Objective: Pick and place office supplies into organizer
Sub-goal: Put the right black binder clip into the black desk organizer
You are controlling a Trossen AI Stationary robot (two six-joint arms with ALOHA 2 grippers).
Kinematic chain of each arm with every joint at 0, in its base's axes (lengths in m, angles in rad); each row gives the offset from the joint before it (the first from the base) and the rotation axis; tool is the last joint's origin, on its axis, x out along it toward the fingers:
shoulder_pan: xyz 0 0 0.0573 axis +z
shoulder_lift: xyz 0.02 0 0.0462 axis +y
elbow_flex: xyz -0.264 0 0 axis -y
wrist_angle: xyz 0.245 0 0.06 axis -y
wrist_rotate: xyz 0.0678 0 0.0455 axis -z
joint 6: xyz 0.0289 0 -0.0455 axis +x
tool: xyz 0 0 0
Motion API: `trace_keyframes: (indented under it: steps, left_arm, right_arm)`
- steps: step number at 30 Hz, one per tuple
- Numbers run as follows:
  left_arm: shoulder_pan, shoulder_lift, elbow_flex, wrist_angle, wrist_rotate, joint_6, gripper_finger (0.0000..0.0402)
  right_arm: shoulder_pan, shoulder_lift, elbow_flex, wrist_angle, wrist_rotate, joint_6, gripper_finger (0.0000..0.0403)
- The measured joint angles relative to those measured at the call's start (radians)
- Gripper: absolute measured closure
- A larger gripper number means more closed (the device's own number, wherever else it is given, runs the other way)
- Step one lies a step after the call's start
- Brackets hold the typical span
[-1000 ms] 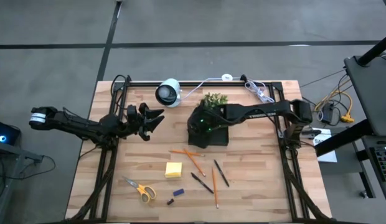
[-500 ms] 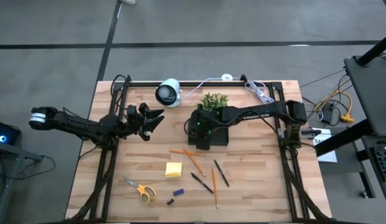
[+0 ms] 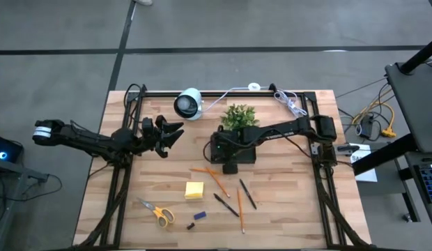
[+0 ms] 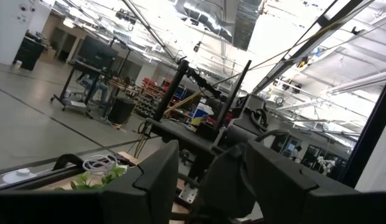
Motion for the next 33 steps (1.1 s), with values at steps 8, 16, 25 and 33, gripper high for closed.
trace_keyframes:
  steps: [8,16,25,33]
  left_arm:
    - [0.0,0.0,0.0,0.0,0.0,0.0,0.023]
    - [0.0,0.0,0.0,0.0,0.0,0.0,0.023]
    - [0.0,0.0,0.0,0.0,0.0,0.0,0.023]
    - [0.0,0.0,0.0,0.0,0.0,0.0,0.023]
  right_arm:
    - [0.001,0.0,-0.001,-0.009,0.034,-0.023,0.0394]
    - [0.0,0.0,-0.001,-0.016,0.036,-0.032,0.0394]
    - [0.0,0.0,-0.001,-0.023,0.038,-0.03,0.0394]
    - [0.0,0.0,-0.001,-0.04,0.036,-0.027,0.0394]
